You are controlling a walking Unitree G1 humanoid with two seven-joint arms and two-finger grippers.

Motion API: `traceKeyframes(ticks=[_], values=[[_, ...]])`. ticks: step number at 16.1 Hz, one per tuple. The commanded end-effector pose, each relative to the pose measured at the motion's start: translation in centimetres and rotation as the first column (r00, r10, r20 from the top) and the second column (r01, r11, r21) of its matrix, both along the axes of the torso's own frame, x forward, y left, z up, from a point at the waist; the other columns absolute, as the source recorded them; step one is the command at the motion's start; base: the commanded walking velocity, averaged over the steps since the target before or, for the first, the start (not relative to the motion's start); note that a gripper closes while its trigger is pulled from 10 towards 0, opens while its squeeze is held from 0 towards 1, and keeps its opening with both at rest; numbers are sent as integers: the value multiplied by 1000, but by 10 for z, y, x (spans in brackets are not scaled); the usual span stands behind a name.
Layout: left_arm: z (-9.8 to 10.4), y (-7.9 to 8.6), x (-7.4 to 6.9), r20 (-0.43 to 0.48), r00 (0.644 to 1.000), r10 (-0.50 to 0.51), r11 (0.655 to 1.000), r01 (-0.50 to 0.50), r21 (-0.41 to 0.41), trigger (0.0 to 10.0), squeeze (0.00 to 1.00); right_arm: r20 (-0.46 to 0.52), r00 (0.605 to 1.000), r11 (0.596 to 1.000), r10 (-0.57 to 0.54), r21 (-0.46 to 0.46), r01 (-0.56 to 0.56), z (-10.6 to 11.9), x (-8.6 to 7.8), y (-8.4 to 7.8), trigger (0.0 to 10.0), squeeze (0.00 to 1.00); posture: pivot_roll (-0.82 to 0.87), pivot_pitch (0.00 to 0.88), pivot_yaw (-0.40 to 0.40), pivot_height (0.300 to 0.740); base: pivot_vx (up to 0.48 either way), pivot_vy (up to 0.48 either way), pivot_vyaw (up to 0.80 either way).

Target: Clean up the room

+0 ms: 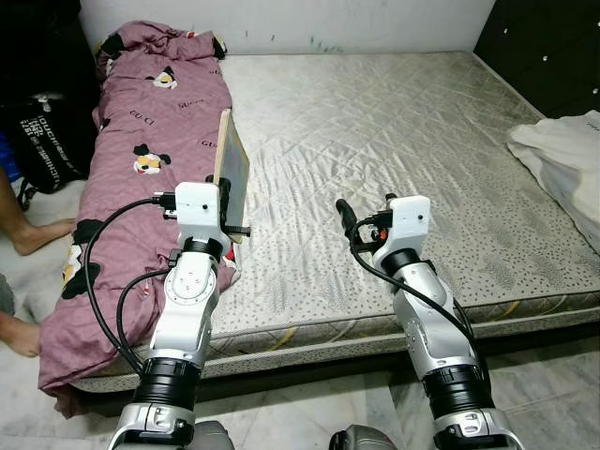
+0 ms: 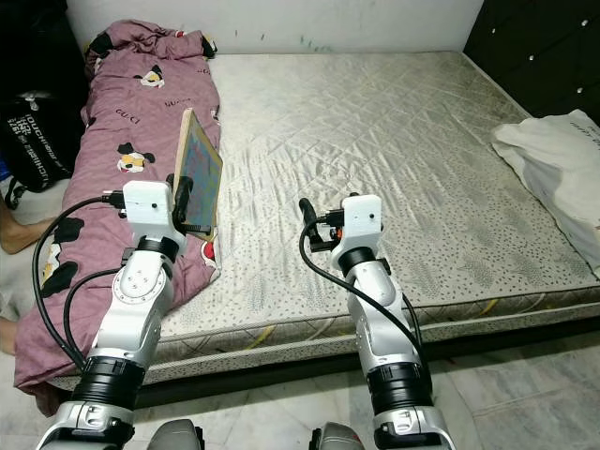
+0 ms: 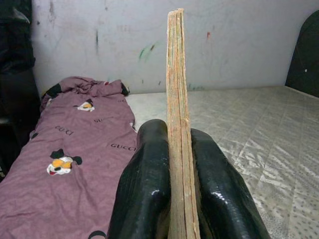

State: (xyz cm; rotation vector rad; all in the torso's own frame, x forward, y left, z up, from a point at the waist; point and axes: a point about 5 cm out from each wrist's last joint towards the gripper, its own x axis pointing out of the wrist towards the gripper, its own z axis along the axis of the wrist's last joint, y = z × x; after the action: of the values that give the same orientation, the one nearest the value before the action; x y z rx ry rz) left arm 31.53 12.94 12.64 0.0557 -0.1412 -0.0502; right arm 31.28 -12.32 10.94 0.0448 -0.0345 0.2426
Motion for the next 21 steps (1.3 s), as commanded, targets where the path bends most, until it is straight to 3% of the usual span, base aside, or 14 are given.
traceKeyframes(ticks=[1, 14, 21], values=[[9, -2, -1, 40, 999, -5, 1000, 5, -1, 10000, 0, 12, 1000, 1000, -9, -6, 9, 5, -1, -2, 10000, 0, -8, 33, -31, 740, 0, 0, 0], [9, -3, -2, 38, 999, 3, 1000, -2, -12, 10000, 0, 11, 1000, 1000, 11, -28, -10, 6, 1, -3, 10000, 0, -14, 27, -44, 740, 0, -196, 0], [8, -3, -2, 35, 999, 4, 1000, -3, -21, 10000, 0, 13, 1000, 999, 22, -33, -22, 7, 1, -2, 10000, 0, -14, 32, -47, 740, 0, -312, 694]])
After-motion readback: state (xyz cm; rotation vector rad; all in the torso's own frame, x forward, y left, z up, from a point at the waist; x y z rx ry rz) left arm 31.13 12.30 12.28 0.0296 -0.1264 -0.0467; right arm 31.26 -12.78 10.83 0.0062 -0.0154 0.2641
